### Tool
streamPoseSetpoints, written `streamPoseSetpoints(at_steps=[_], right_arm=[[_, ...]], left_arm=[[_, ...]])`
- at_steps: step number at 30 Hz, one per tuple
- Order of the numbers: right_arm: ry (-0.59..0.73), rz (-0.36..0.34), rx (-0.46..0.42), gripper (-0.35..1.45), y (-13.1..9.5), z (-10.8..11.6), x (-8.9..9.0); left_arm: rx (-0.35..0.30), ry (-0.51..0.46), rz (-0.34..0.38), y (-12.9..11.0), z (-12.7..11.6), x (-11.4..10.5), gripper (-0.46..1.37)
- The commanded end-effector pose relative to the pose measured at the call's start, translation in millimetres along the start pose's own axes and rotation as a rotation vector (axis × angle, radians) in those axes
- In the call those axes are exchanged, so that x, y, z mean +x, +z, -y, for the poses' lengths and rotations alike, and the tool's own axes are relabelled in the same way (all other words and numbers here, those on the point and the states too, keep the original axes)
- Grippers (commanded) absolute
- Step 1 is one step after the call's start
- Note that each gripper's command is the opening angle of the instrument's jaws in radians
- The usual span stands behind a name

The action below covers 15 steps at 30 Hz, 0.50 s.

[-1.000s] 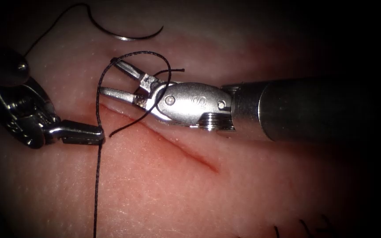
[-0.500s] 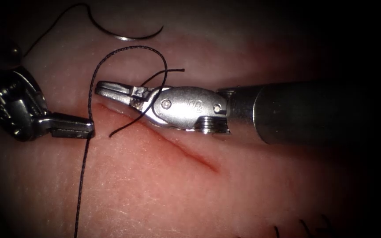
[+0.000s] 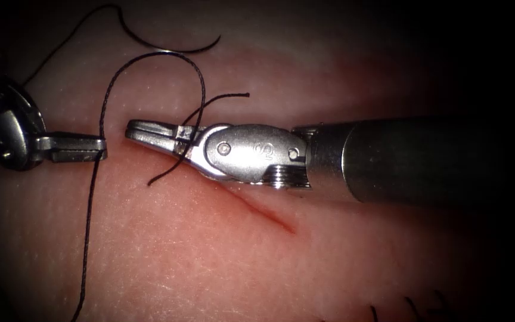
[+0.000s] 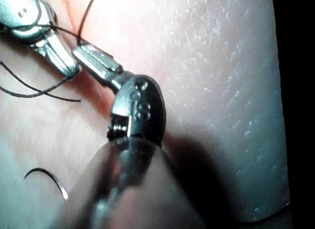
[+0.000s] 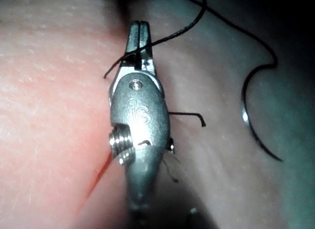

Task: Wound Closure
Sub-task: Wrap the suture two times counter-clockwise around the right gripper

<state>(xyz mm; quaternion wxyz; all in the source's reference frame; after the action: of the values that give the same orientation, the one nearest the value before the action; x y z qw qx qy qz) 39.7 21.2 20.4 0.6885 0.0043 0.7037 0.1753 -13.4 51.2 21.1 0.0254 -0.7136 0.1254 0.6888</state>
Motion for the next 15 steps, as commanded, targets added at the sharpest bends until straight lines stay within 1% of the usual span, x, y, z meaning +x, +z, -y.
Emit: streamPoseSetpoints(at_steps=[1,9,15], right_arm=[[0.002,-0.010,-0.007,-0.35,0.0,0.0,0.2],[-0.007,-0.049,-0.027,-0.35,-0.3,-0.3,1.8],[-0.012,-0.063,-0.036,-0.35,-0.4,-0.4,2.0]], left_arm=[[-0.011,-0.007,0.002,-0.1,-0.1,-0.4,-0.35],[-0.037,-0.002,0.023,0.0,-0.7,-1.9,-0.35],[-0.038,-0.004,0.021,0.1,-0.9,-2.3,-0.35]])
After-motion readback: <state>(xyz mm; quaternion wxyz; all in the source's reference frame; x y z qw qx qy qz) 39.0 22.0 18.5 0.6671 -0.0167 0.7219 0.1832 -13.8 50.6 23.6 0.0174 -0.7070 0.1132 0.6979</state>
